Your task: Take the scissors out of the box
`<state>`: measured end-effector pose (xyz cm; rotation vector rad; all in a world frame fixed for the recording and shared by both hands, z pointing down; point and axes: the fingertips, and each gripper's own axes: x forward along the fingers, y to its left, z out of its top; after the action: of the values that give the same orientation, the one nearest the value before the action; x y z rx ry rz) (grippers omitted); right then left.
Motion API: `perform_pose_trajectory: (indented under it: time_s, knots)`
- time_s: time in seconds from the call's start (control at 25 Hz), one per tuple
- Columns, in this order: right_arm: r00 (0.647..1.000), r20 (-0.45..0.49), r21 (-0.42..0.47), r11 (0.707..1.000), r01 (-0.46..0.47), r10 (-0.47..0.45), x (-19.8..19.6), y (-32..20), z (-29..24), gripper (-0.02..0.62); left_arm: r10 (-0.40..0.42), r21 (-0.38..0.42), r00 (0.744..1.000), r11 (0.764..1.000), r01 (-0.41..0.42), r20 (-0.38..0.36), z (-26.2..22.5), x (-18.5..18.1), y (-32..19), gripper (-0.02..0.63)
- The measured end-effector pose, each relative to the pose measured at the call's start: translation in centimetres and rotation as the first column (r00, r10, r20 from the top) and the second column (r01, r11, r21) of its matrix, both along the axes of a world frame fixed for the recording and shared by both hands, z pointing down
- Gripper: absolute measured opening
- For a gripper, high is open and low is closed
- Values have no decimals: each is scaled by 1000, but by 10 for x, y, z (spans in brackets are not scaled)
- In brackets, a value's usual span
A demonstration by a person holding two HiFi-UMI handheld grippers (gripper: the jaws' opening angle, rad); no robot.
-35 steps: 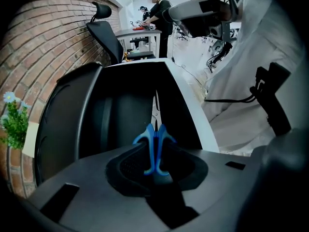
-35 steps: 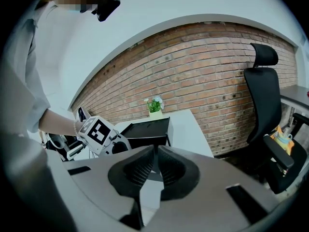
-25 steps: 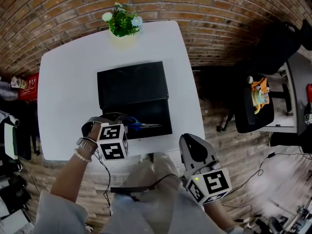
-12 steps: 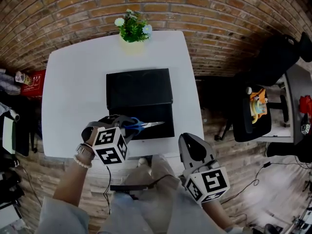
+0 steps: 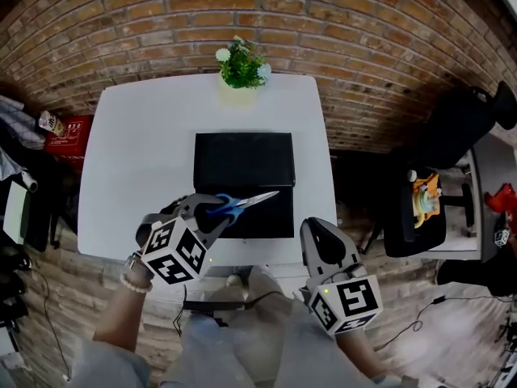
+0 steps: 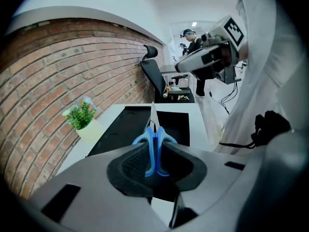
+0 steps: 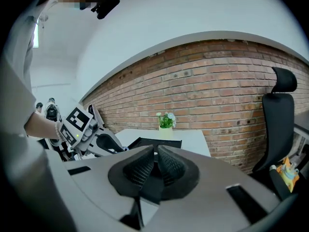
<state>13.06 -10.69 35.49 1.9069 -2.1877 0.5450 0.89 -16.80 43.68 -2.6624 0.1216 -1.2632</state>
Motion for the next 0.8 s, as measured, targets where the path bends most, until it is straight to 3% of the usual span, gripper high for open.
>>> perform_pose_trajectory:
  time_s: [0.24,0.44,0.8]
  knots:
    - [999,-44,43,999,28,-26,-2,-7,-20,55,-152,-3,980,988,152,-128,-41,-12,-7,100]
    - [997,-66,76,996,51,-46,0,-10,-33,55,-266,0,939,962,273,-218,-73,-21,-8,100]
    - [994,-76,112,990,81,-73,-8,-14,-46,55,-380,-9,859,916,402,-344,-118,-44,2,100]
